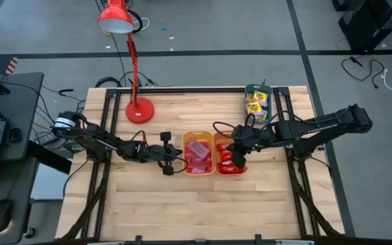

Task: Sort candy
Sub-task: Move the bins to the center of the table

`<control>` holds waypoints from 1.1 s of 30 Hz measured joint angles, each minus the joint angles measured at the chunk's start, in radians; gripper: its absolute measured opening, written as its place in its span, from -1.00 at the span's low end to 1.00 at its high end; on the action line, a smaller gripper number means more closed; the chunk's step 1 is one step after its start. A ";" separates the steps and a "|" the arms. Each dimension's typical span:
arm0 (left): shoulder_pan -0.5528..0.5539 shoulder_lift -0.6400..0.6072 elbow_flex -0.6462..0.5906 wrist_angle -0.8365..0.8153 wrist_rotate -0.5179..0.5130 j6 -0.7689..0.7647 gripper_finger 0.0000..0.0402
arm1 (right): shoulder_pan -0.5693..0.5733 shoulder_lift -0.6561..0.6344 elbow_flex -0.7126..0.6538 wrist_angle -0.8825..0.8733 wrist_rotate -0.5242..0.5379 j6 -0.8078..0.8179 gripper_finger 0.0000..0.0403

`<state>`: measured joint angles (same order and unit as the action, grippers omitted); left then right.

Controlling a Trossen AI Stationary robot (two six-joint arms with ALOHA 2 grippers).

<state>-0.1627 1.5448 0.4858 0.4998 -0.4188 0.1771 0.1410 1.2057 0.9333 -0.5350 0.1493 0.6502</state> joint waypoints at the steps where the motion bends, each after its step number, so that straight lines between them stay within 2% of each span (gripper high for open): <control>1: 0.000 0.000 0.000 0.006 0.003 0.001 -1.00 | 0.000 0.000 0.000 0.000 0.000 0.000 -1.00; 33: 0.032 0.000 0.000 0.057 0.091 -0.023 -1.00 | 0.000 0.000 0.000 0.000 0.035 -0.007 -1.00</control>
<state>-0.1307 1.5448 0.4858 0.5568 -0.3283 0.1541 0.1413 1.2057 0.9333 -0.5350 0.1841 0.6434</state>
